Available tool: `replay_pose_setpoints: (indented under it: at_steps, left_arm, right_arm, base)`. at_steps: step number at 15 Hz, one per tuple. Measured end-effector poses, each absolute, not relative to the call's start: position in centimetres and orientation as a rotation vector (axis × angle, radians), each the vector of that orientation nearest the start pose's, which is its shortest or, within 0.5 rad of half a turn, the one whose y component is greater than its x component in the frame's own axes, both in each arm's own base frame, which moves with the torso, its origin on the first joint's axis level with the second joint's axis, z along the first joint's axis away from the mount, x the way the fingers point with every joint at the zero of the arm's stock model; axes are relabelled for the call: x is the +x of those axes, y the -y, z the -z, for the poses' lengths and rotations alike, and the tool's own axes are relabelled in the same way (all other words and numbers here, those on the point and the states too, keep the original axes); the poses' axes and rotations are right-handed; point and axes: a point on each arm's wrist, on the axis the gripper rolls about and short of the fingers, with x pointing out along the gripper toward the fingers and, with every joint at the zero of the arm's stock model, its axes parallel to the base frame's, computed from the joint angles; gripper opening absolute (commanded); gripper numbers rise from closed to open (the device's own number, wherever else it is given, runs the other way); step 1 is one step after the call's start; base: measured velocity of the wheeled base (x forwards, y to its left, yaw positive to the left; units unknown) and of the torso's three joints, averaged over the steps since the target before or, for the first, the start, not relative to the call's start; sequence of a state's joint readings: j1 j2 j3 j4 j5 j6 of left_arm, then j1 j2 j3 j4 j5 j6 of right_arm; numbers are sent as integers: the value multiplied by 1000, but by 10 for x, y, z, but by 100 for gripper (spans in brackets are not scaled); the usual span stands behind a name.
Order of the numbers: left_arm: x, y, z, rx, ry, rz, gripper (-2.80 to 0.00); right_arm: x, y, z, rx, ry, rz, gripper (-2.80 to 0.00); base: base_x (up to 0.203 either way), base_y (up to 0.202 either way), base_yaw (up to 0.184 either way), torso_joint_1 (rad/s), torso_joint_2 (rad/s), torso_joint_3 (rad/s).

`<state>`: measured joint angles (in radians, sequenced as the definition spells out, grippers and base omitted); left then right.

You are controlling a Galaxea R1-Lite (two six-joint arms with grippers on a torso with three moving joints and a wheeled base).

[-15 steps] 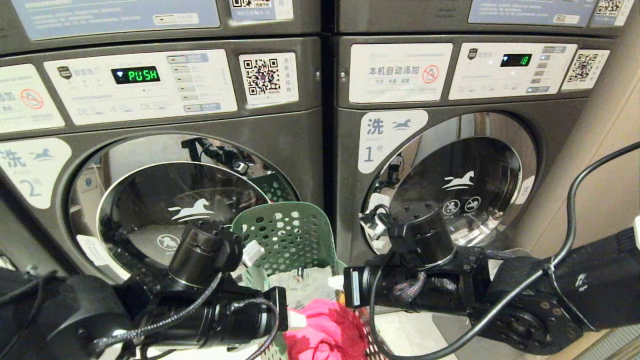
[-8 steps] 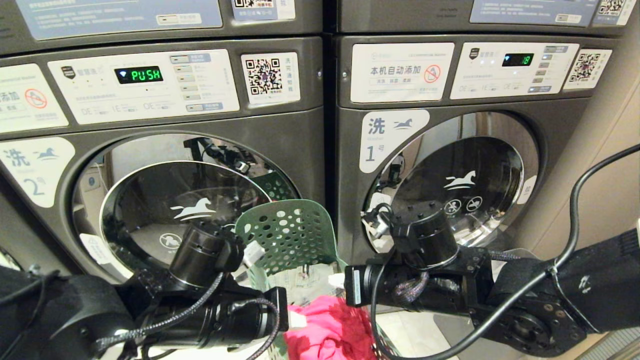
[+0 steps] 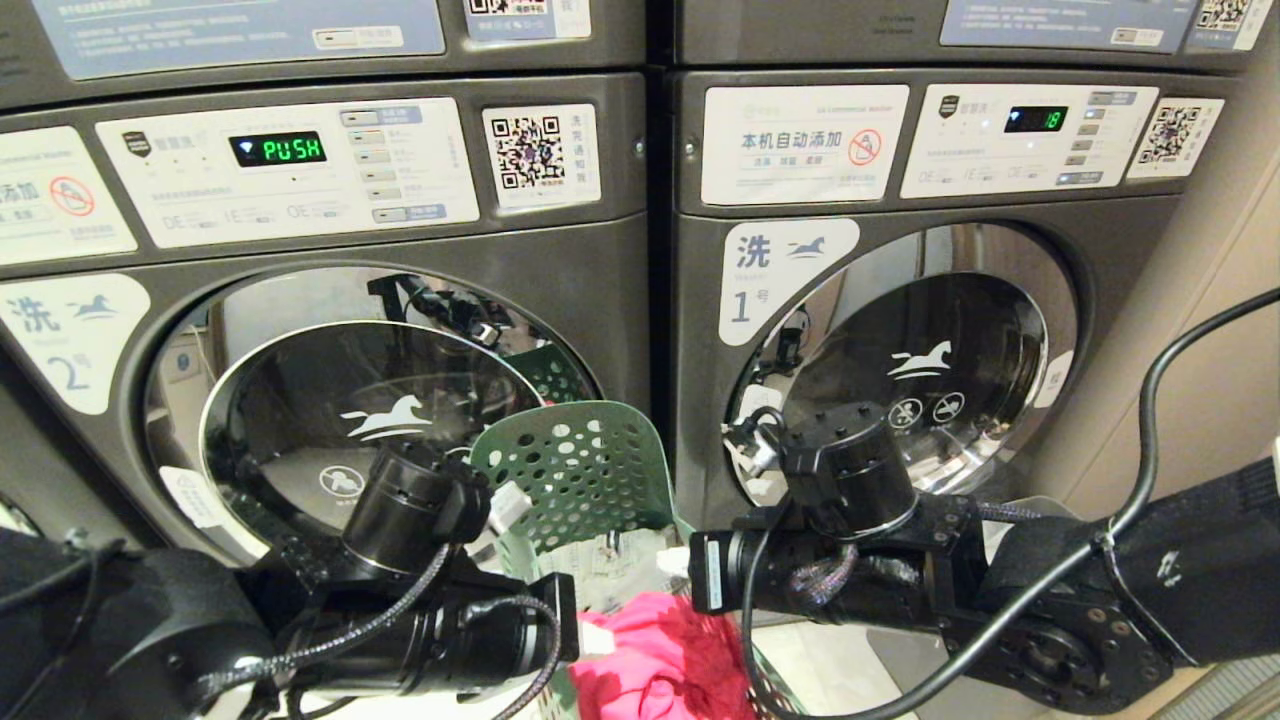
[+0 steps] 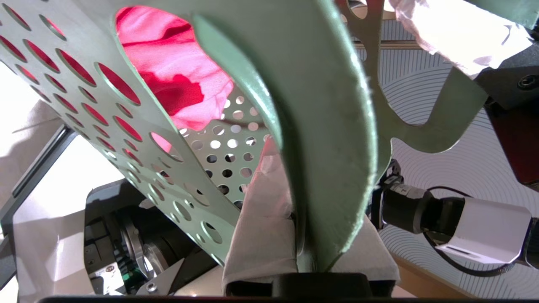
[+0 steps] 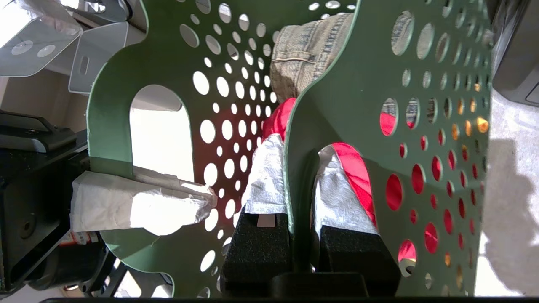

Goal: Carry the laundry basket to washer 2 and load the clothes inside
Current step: Pick up the clothes basket and put it beside the washing machine

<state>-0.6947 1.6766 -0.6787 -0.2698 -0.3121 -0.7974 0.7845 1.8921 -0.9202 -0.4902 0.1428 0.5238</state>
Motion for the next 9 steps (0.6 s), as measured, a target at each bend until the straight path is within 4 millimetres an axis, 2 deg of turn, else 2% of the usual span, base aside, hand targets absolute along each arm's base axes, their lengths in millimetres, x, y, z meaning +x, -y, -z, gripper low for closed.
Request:
replay_pose_setpoints:
  at_steps: [9]
  left_arm:
    - [203,178,-118,-540,-1092,593,-280]
  right_arm:
    - [244,-247,-131,314,-705,-744,-280]
  base:
    - [-184,0,1,2,4,2]
